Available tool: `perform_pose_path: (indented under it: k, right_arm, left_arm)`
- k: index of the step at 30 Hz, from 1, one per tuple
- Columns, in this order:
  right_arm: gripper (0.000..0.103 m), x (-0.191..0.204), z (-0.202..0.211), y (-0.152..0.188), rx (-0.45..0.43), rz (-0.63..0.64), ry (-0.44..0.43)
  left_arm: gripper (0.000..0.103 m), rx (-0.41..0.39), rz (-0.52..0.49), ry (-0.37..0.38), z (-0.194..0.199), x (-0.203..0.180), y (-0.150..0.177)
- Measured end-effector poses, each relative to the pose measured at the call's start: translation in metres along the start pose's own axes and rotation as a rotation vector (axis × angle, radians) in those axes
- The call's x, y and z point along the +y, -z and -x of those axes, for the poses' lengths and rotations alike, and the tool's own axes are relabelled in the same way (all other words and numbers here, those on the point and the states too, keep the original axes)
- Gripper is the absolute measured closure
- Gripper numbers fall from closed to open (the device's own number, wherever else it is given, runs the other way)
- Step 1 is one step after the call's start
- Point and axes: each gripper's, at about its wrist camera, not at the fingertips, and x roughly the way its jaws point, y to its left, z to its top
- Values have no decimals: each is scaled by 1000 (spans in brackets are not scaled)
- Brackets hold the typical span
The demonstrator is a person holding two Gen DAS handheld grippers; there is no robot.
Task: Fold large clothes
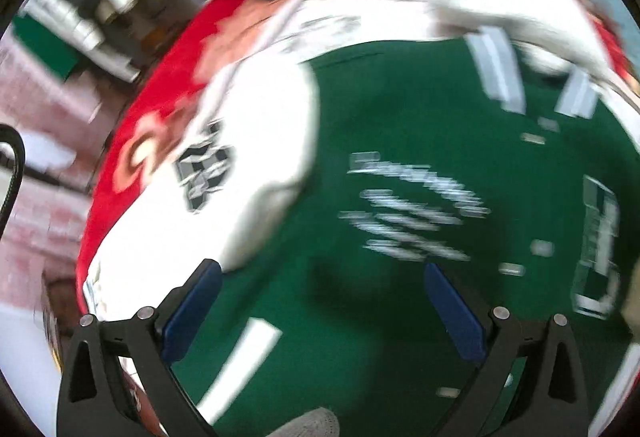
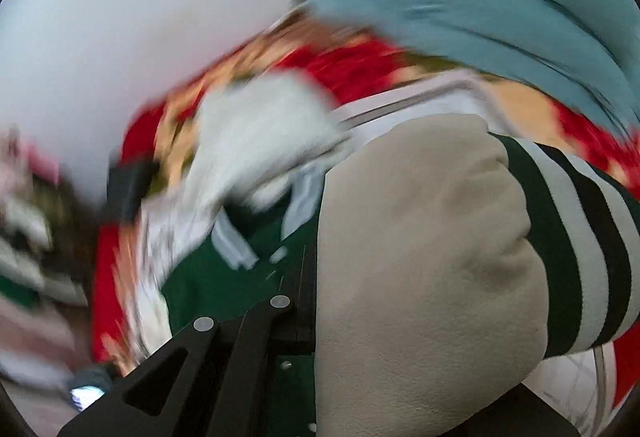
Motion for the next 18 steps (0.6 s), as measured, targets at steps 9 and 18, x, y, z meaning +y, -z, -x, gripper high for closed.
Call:
perform_pose_path:
  k: [9, 18]
  right_arm:
    - [95, 174, -168, 119, 333, 482, 79]
    - [49, 125, -106, 124, 447, 292, -336]
  left_arm:
    - [0, 74, 88, -59, -57, 87, 16]
    - [0, 90, 85, 6, -30, 95, 15]
